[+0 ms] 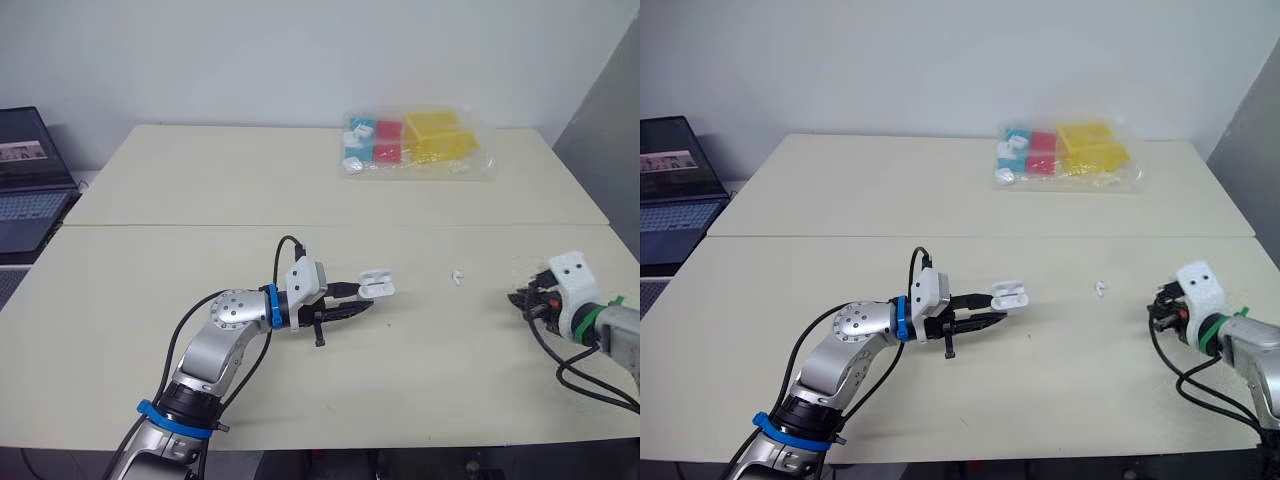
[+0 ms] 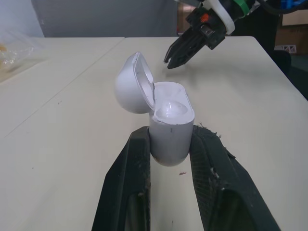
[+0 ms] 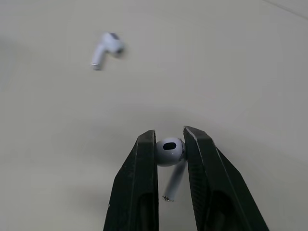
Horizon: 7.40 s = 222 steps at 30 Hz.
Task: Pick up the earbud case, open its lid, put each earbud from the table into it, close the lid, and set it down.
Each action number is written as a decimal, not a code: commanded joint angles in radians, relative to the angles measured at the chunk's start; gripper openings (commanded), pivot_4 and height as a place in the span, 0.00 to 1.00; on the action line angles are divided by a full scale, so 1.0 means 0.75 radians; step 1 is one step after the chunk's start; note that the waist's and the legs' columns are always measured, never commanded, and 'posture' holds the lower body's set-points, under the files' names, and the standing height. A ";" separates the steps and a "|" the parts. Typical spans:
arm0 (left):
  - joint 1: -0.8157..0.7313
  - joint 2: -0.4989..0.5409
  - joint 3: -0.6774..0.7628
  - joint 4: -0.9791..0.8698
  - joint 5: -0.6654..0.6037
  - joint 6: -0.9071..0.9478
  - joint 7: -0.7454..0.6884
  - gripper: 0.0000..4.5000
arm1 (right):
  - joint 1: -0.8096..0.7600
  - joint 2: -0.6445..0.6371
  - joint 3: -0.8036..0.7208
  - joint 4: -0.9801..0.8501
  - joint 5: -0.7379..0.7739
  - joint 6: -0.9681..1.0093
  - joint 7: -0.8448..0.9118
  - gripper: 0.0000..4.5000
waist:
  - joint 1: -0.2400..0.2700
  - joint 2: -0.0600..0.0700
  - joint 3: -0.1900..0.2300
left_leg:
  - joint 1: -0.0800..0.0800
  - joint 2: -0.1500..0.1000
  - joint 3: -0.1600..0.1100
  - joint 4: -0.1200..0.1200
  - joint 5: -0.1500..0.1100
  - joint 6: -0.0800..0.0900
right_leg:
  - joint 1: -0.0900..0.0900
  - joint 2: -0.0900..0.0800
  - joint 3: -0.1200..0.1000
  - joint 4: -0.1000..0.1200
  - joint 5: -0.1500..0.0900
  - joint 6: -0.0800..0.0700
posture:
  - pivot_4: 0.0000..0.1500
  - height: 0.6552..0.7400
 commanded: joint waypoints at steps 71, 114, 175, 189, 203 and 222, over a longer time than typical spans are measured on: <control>0.094 0.017 -0.014 -0.159 0.050 0.000 0.100 0.17 | -0.359 -0.397 0.670 -0.065 -0.383 0.003 0.633 0.82 | 0.002 -0.001 0.003 | -0.001 0.001 0.000 0.001 0.000 0.000 | -0.001 -0.006 0.000 0.000 0.000 0.000 | 1.00 1.00; 0.027 -0.068 0.035 -0.118 -0.002 0.024 0.161 0.17 | -0.359 -0.246 -0.069 -0.295 0.112 0.007 0.617 0.09 | 0.004 -0.002 0.003 | -0.002 0.001 -0.001 0.002 0.000 0.000 | 0.000 -0.005 -0.001 0.000 0.001 0.001 | 1.00 1.00; -0.084 -0.107 0.075 -0.165 -0.122 0.229 0.214 0.17 | -0.061 0.746 0.451 -0.382 -0.181 -0.745 -0.342 0.09 | 0.002 -0.003 0.003 | -0.004 0.001 -0.002 0.002 0.000 0.000 | -0.003 -0.002 0.000 0.002 0.001 0.001 | 1.00 1.00; -0.087 -0.107 0.083 -0.175 -0.138 0.239 0.212 0.17 | -0.038 0.781 0.426 -0.334 -0.215 -0.751 -0.378 0.09 | 0.002 -0.002 0.003 | -0.004 0.001 -0.002 0.002 0.000 0.000 | -0.003 -0.002 0.000 0.002 0.001 0.001 | 1.00 1.00; -0.095 -0.116 0.091 -0.186 -0.143 0.243 0.221 0.17 | -0.016 0.809 0.429 -0.381 -0.137 -0.693 -0.358 0.39 | 0.002 -0.002 0.003 | -0.005 0.001 -0.002 0.002 0.000 0.000 | -0.003 -0.002 0.000 0.002 0.001 0.001 | 1.00 1.00; -0.049 -0.093 0.066 -0.168 -0.088 0.175 0.213 0.17 | 0.186 0.449 -0.163 -0.658 0.203 -0.351 -0.274 0.79 | 0.005 -0.003 0.003 | -0.005 0.001 -0.002 0.002 0.000 0.000 | -0.002 -0.005 -0.001 0.000 0.001 0.002 | 1.00 1.00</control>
